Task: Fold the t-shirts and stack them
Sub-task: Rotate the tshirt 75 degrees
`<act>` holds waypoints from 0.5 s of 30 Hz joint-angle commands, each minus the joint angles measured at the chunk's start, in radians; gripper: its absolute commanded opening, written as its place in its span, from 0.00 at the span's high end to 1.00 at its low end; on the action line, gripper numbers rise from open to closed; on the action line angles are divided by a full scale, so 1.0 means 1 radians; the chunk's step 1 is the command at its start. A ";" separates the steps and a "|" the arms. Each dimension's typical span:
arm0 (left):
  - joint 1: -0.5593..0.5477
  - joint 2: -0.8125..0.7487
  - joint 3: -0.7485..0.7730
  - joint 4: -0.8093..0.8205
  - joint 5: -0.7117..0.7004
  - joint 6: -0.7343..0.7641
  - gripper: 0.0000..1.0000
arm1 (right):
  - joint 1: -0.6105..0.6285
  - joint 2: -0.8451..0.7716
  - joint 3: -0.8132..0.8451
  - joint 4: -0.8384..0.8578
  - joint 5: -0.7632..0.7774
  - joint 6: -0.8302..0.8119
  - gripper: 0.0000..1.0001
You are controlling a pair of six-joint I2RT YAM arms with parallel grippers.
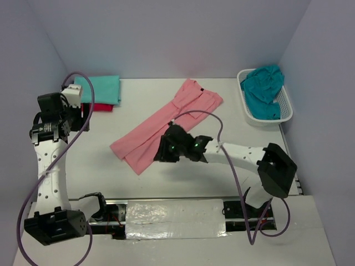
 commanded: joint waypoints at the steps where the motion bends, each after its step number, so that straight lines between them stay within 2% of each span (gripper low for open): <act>1: 0.002 -0.006 -0.014 -0.049 0.002 -0.021 0.22 | 0.125 0.059 0.011 0.072 0.153 0.256 0.54; 3: 0.002 -0.006 -0.026 -0.057 0.009 -0.016 0.22 | 0.172 0.159 0.109 -0.039 0.219 0.329 0.37; 6: 0.002 -0.008 -0.040 -0.058 0.013 -0.008 0.22 | 0.210 0.303 0.241 -0.110 0.218 0.379 0.33; 11: 0.004 -0.008 -0.022 -0.104 0.048 0.035 0.22 | 0.221 0.516 0.436 -0.189 0.158 0.469 0.32; 13: 0.002 -0.020 -0.028 -0.104 0.056 0.054 0.22 | 0.223 0.573 0.502 -0.271 0.161 0.486 0.32; 15: 0.002 -0.028 -0.031 -0.109 0.064 0.068 0.22 | 0.223 0.578 0.490 -0.287 0.167 0.535 0.32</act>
